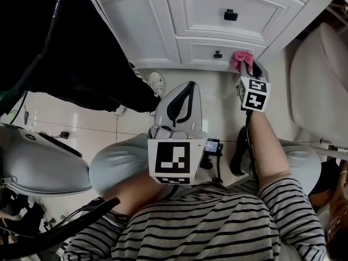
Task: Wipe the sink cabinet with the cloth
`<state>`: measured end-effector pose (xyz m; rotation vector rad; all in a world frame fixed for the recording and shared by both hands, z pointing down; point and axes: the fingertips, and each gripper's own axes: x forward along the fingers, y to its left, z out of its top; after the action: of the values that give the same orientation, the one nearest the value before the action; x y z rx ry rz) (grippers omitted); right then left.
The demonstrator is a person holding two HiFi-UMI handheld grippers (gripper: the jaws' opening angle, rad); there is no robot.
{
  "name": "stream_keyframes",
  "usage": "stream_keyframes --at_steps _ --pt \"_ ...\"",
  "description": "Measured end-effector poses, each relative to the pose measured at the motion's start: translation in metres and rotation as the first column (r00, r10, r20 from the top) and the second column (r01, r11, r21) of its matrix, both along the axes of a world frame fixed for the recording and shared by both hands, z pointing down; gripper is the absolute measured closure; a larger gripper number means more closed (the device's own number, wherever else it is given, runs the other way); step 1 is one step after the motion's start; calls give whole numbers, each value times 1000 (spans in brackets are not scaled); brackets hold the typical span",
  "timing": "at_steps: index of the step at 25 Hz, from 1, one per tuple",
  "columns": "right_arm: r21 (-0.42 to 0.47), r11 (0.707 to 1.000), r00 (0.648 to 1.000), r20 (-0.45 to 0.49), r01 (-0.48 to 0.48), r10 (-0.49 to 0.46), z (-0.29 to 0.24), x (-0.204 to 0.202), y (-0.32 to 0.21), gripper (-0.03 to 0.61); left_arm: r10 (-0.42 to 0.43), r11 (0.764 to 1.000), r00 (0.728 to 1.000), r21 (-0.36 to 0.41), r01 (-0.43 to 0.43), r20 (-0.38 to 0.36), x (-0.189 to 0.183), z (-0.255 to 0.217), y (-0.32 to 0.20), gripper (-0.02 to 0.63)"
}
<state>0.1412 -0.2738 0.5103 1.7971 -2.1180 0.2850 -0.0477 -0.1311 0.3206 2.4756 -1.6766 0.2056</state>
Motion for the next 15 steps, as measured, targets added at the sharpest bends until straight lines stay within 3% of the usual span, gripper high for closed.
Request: stream_keyframes --at_steps 5,6,8,10,12,15 --pt "-30 982 979 84 -186 188 3 40 20 492 -8 1000 1000 11 8 -13 -5 -6 -1 620" --pt "-23 988 984 87 -153 155 4 27 20 492 -9 1000 1000 14 9 -20 -5 -7 -1 620" --pt "0 1000 997 78 10 -10 7 -25 16 492 -8 1000 1000 2 8 -30 -5 -7 1 620" --pt "6 985 980 96 175 -174 16 -87 13 492 -8 1000 999 -19 8 -36 -6 -6 4 620" --pt "-11 971 967 99 237 -235 29 -123 9 492 -20 1000 999 -18 19 -37 -9 -6 3 620" --pt "-35 955 956 27 294 -293 49 -140 1 491 -39 999 998 -26 38 -43 -15 -1 -1 620"
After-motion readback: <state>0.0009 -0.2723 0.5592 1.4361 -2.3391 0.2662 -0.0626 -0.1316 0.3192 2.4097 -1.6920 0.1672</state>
